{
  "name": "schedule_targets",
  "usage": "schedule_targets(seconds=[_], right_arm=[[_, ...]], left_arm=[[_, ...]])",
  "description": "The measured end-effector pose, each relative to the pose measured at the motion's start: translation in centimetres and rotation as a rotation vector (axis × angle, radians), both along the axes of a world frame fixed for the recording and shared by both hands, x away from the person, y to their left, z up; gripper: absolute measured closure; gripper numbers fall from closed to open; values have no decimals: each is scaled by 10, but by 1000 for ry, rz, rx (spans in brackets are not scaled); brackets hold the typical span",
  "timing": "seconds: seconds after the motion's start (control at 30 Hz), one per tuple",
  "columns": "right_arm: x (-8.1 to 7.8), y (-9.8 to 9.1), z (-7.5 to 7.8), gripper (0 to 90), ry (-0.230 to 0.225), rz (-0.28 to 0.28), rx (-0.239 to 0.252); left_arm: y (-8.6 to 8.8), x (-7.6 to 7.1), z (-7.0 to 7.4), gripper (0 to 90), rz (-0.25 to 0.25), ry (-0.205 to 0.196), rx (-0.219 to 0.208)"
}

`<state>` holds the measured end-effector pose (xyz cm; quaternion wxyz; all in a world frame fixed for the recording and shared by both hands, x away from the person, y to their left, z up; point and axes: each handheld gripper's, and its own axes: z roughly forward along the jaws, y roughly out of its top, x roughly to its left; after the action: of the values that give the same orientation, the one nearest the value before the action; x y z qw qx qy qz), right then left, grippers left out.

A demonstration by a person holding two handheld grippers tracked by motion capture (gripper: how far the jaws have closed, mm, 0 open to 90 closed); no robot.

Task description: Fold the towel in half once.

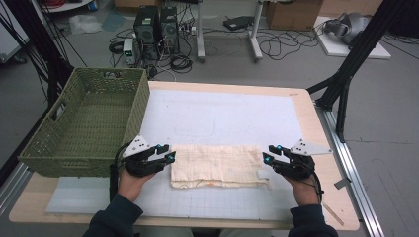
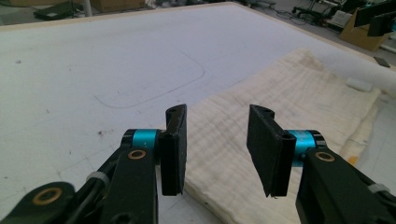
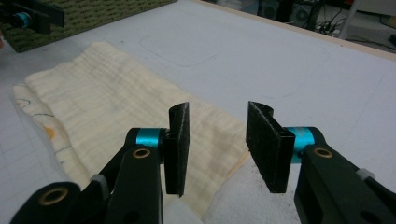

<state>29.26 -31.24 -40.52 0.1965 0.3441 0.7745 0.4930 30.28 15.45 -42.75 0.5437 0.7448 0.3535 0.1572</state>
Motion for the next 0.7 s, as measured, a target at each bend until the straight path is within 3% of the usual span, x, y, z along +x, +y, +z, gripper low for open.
schedule_targets(seconds=[0.17, 0.4, 0.47, 0.53, 0.7], right_arm=[[3, 4, -6, 591, 22, -16, -43], [19, 10, -22, 538, 63, -115, -83], [27, 11, -24, 514, 71, -148, -84], [36, 13, -26, 496, 84, -174, -96], [58, 25, -33, 500, 126, -160, -107]], left_arm=[[-3, 6, -4, 559, 22, 27, 41], [-9, 27, -11, 429, 95, 99, 85], [-10, 36, -8, 400, 134, 84, 91], [-11, 44, -8, 400, 140, 95, 63], [-17, 60, -15, 450, 114, 157, 99]])
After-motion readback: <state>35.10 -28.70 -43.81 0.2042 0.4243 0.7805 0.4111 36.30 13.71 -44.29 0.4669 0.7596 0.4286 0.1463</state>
